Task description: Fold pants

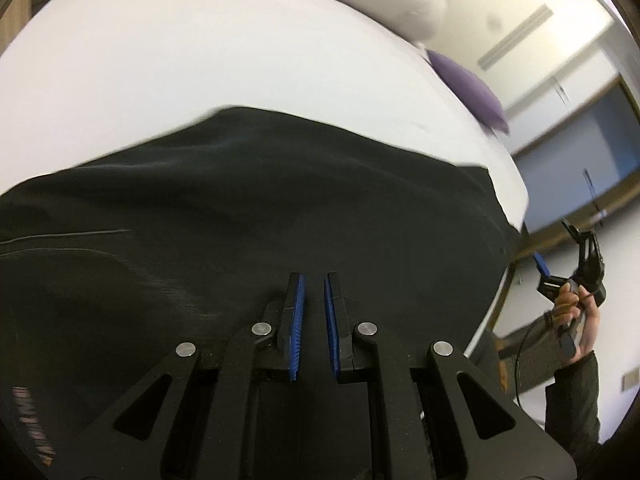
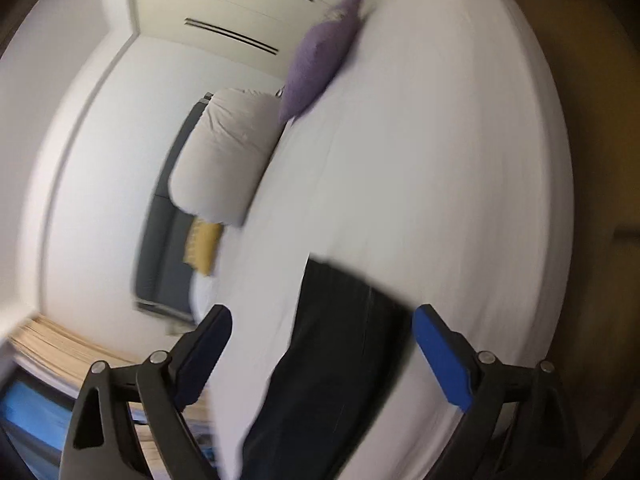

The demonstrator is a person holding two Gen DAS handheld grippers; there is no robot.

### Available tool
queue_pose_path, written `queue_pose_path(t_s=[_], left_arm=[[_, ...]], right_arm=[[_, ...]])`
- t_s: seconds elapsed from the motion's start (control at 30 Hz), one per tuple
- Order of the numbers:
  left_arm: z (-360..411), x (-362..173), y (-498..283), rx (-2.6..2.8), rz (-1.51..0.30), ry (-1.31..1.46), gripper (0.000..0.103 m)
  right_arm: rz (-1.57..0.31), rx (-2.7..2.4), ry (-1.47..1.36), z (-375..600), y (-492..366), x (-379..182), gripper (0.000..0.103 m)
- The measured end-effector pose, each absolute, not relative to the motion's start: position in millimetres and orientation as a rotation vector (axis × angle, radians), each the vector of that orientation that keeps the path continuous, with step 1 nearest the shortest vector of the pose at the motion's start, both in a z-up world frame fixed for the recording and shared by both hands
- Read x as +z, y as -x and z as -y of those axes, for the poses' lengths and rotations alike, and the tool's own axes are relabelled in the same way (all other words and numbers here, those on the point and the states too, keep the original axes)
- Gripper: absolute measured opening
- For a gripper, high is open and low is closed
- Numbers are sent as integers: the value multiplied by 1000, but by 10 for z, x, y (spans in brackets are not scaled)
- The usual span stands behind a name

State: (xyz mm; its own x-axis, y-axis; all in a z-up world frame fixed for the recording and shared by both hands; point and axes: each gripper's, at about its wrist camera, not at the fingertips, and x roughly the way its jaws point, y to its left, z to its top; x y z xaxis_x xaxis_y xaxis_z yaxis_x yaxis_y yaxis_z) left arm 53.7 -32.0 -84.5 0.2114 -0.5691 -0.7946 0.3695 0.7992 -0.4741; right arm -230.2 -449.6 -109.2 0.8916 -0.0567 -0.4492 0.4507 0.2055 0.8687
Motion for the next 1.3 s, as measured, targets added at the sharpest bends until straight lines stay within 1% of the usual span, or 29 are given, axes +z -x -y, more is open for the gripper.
queue_pose_path(t_s=[0.07,0.1,0.17,0.2,0.27,0.3,0.37,0.47,0.53,0.67,0.77,0.83,0.87,0.93,0.97,1.17,1.3], left_arm=[[496,-927,-480,-663,-1216,154,10],[540,-975,-444,-664,-1230,152,10],[568,-1065,-385,-661,-1237,162,10],[554,-1097,-366,-662,-1236,174,10],[482,-1109,-332,-666,-1247,196,10],[300,-1119,-296,-667,-1249,199,10],[192,-1160,-263,-664,-1248,196,10],[233,-1176,-235,-656,-1240,176,10],[222,-1193,-210,-657,-1240,181,10],[148,-1198,-192,-658,-1242,187,10],[69,-1188,-179,-660,-1240,183,10],[96,-1195,-194,-661,-1241,185,10],[95,-1201,-195,-662,-1242,188,10],[234,-1229,-226,-662,-1243,191,10],[240,-1235,-226,-662,-1243,192,10],[240,-1244,-232,-669,-1245,202,10],[200,-1254,-247,-673,-1248,222,10]], right_arm=[[-403,-355,-1368,4421,2246,-1299,79],[-413,-356,-1394,4370,2119,-1230,77],[-381,-317,-1465,4438,2126,-1442,75],[-384,-317,-1486,4562,2226,-1548,71],[-367,-294,-1530,4595,2151,-1680,71],[-360,-285,-1541,4606,2123,-1711,70],[-346,-273,-1551,4603,2135,-1674,68],[-324,-239,-1564,4637,2083,-1675,64],[-318,-206,-1574,4619,2069,-1682,57],[-338,-175,-1563,4589,1902,-1725,52],[-337,-172,-1566,4611,1754,-1756,44],[-357,-179,-1547,4613,1699,-1755,30],[-370,-181,-1537,4599,1663,-1765,26],[-388,-186,-1527,4606,1620,-1790,13],[-388,-193,-1529,4603,1612,-1812,11],[-361,-218,-1517,4626,1631,-1858,9],[-435,-289,-1355,4509,1508,-1549,9]])
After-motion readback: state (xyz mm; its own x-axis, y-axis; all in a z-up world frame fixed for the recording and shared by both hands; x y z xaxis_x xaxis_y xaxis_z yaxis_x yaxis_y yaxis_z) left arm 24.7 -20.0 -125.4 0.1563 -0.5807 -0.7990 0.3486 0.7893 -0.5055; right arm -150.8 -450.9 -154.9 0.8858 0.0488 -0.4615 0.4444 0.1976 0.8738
